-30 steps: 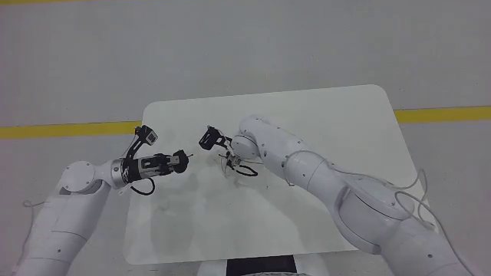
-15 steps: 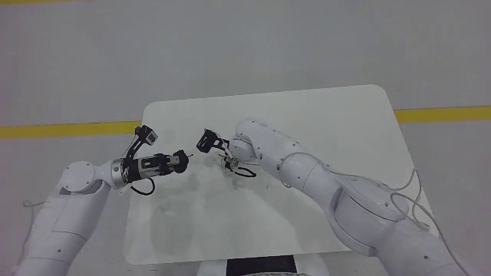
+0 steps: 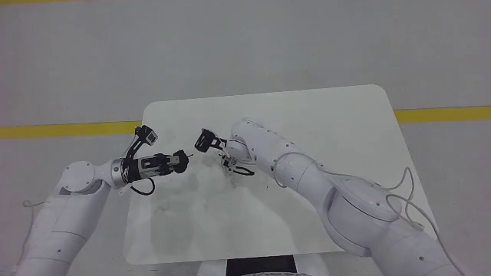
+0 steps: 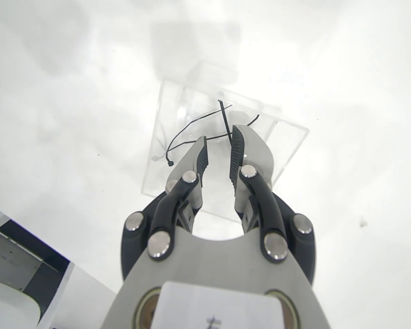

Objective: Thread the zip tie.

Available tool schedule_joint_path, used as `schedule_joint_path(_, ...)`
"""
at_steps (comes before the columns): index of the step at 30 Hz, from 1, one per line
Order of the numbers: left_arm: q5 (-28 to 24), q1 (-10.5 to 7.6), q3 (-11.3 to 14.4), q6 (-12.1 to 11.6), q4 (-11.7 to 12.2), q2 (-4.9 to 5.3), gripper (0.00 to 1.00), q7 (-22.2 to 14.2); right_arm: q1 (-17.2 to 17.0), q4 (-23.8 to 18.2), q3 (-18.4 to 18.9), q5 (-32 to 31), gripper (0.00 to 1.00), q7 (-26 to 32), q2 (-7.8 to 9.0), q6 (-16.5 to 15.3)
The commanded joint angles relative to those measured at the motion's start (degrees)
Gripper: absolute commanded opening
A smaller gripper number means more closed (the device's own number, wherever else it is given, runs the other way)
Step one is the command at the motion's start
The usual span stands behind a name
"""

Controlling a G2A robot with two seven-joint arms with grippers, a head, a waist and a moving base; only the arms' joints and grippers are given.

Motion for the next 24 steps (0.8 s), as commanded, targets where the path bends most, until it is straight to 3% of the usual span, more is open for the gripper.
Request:
schedule_joint_path(1,0.0,0.0,0.0,0.0,0.0,0.0,0.0,0.0,-0.1,0.5,-0.1,-0.5,0.18,-0.2,-0.34,-0.1)
schedule_joint_path(9,0.0,0.0,0.0,0.0,0.0,0.0,0.0,0.0,-0.3,3.9,0.2,-0.5,0.16,-0.4,-1.82,-1.8)
schedule_joint_path(13,0.0,0.0,0.0,0.0,0.0,0.0,0.0,0.0,0.0,4.9,0.4,-0.5,0.0,-0.3,-2.52,-2.0)
schedule_joint_path(24,0.0,0.0,0.0,0.0,0.0,0.0,0.0,0.0,0.9,4.2,2.0,-1.1,0.0,1.1,-3.05,-1.0)
